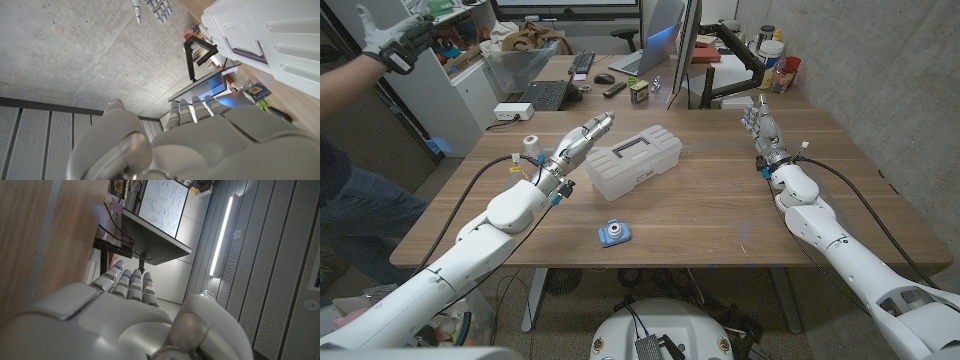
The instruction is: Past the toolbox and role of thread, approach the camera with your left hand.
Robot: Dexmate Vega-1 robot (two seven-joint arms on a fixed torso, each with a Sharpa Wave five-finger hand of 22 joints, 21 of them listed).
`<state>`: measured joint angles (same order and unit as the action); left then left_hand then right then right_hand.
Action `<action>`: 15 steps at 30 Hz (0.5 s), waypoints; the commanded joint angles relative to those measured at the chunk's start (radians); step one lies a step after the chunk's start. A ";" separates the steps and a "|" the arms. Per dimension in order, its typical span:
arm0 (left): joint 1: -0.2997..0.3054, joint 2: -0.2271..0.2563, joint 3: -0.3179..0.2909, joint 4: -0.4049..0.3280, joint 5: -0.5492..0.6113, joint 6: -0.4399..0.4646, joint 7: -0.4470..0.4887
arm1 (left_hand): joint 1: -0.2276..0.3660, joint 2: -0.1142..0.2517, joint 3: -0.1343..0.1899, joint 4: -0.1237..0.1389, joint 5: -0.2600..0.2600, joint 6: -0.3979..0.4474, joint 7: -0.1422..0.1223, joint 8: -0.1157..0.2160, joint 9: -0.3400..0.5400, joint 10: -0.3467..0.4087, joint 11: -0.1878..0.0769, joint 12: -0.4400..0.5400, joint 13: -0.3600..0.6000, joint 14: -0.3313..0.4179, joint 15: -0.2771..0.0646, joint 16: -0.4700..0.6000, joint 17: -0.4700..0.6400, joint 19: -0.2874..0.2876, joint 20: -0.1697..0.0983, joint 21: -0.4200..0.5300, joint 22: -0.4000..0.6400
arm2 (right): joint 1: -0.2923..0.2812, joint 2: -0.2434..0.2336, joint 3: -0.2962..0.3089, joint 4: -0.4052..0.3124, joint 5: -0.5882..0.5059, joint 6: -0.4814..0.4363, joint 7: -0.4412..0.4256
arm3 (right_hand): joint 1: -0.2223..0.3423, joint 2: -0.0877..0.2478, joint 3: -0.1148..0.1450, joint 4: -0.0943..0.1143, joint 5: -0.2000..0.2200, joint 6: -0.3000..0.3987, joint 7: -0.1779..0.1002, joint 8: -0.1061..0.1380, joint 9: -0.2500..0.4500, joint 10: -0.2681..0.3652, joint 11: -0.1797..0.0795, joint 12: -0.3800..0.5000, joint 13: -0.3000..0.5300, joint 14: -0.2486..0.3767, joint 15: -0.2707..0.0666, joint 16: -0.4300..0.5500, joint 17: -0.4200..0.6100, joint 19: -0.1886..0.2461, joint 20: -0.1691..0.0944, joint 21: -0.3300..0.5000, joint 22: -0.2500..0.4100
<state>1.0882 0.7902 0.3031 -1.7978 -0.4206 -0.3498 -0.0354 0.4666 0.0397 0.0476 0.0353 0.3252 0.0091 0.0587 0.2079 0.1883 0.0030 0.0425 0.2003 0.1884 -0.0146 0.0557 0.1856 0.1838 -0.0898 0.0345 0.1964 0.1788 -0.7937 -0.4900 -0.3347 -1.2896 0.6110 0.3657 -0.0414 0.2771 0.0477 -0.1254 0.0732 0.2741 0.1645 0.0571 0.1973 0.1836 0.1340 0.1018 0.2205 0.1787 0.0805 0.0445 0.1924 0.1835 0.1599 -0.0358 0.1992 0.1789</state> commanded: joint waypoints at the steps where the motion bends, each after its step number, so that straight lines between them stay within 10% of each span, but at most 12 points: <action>1: 0.008 0.024 0.004 -0.022 0.008 0.020 -0.007 | 0.015 0.003 0.000 -0.008 -0.004 0.004 0.004 0.001 0.003 0.001 0.008 0.008 0.005 0.004 0.006 0.008 0.002 -0.004 0.004 0.004 0.005 | -0.002 -0.004 0.002 -0.004 -0.002 0.001 0.001 | 0.001 0.009 -0.006 0.001 0.004 0.009 -0.006 0.001 0.003 0.005 -0.002 0.000 0.005 0.006 0.000 0.000 0.003 -0.001 -0.001 0.000 0.004; 15: 0.006 0.072 0.008 -0.065 0.034 0.074 -0.022 | 0.023 0.004 0.001 -0.012 -0.008 0.003 0.003 -0.001 0.003 -0.001 0.005 0.007 0.005 0.002 0.002 0.008 0.002 -0.005 0.005 0.004 0.005 | -0.023 -0.017 0.004 -0.019 0.001 -0.008 0.000 | 0.001 0.010 -0.008 0.000 0.003 0.009 -0.005 0.001 0.003 0.005 -0.004 -0.001 0.005 0.007 0.000 0.000 0.003 -0.001 -0.002 0.000 0.004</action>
<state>1.0965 0.8284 0.3058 -1.8317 -0.4036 -0.3097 -0.0449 0.4798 0.0450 0.0483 0.0299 0.3191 0.0091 0.0587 0.2079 0.1883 0.0029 0.0425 0.2003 0.1884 -0.0147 0.0557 0.1855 0.1838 -0.0899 0.0345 0.1964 0.1788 -0.8042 -0.4998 -0.3324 -1.3016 0.6097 0.3648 -0.0423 0.2771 0.0477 -0.1253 0.0732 0.2741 0.1644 0.0571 0.1973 0.1836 0.1340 0.1018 0.2206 0.1788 0.0805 0.0445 0.1924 0.1835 0.1599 -0.0358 0.1991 0.1789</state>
